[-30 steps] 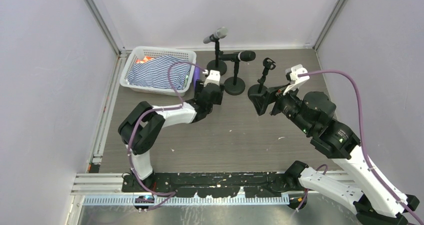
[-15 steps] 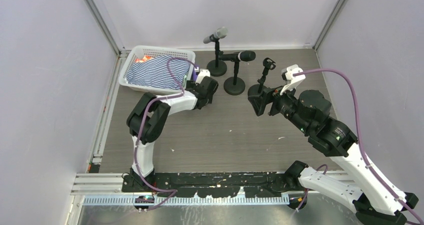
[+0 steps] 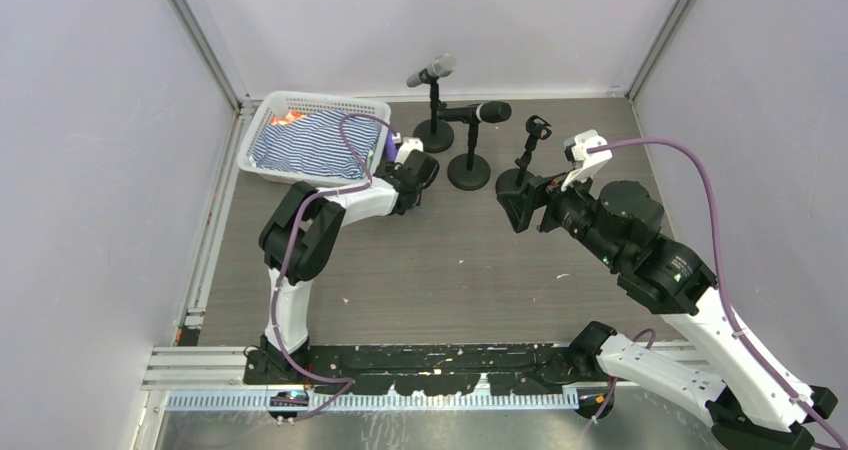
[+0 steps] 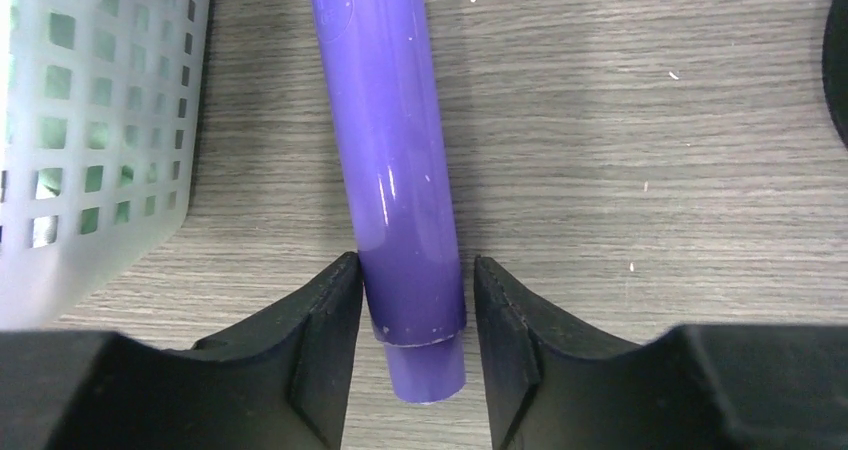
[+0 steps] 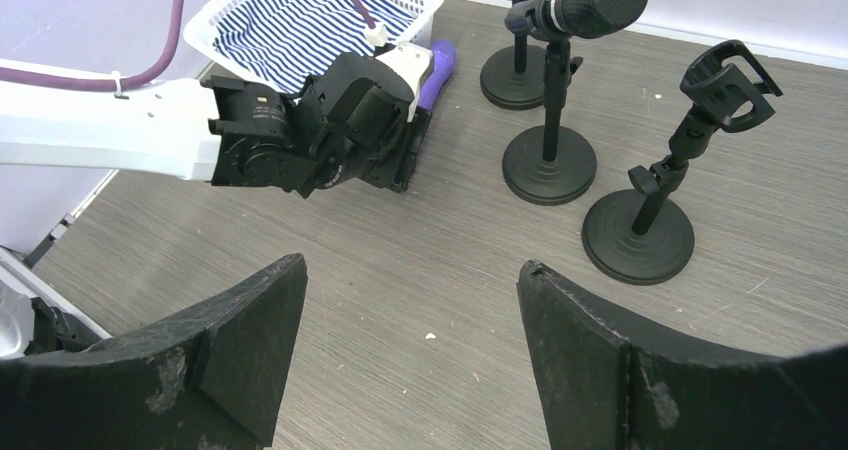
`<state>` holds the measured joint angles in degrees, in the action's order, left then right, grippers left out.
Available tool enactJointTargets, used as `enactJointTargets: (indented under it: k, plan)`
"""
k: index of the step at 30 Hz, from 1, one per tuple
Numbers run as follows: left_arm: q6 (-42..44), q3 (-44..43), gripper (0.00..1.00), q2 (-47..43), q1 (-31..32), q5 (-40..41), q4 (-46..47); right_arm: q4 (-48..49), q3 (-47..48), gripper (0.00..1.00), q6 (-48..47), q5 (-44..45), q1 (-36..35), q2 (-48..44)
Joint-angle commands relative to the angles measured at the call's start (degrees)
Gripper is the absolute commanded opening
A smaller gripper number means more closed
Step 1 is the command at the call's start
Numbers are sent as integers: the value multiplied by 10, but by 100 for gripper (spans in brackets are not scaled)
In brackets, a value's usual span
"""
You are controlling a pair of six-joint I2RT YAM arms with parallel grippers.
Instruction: Attach the microphones to the stand
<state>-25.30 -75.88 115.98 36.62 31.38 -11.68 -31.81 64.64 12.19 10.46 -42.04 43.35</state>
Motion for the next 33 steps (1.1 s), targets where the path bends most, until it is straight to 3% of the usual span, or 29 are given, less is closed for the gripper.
enactJointTargets:
  k: [1, 8, 13, 16, 27, 33]
  plan:
    - [-15, 13, 42, 0, -4, -18, -19, 11, 9, 81, -4, 9, -2, -7]
    - [-36, 62, 18, -32, -3, -49, -35, 12, 9, 80, -4, 11, -2, -9]
    - [-56, 119, 11, -80, 13, -84, -37, 16, 9, 80, -5, 13, -2, -8]
    - [-59, 152, 2, -122, 44, -88, -42, 18, 8, 80, -5, 16, -2, -7]
    - [-60, 300, 1, -308, 124, -159, -11, 25, -9, 78, 21, 50, -2, -2]
    - [-40, 314, 3, -311, 128, -213, -20, 23, -5, 78, 33, 54, -2, 9]
